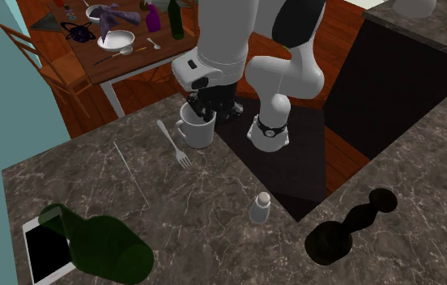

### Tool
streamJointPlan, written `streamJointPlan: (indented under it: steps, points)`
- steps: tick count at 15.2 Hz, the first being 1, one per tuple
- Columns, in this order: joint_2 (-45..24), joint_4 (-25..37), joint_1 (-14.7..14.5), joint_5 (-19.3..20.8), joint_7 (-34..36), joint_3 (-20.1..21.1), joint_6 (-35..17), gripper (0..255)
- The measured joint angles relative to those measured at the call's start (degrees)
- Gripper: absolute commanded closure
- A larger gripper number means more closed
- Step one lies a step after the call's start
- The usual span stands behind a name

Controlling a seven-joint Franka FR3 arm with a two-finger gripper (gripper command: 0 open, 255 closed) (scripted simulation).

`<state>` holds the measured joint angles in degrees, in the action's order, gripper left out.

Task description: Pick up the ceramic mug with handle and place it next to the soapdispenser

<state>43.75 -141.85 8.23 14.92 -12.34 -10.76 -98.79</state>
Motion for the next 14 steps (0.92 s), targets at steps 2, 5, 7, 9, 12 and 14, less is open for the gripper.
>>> streamJointPlan:
  steps: [2, 5, 7, 9, 12, 14]
  points:
    - [-0.2, 1.7, -0.1, -0.2, -0.2, 0.2, 1.5, 255]
    - [-0.5, 4.1, -0.2, -0.5, -0.4, 0.5, 3.6, 255]
    - [-0.8, 5.7, -0.2, -0.6, -0.8, 0.6, 4.9, 255]
    - [-1.3, 7.6, -0.3, -0.9, -0.9, 0.8, 6.3, 255]
    - [-1.7, 10.4, -0.4, -1.1, -1.3, 1.0, 8.6, 255]
    - [-2.1, 12.1, -0.4, -1.2, -1.6, 1.1, 9.9, 255]
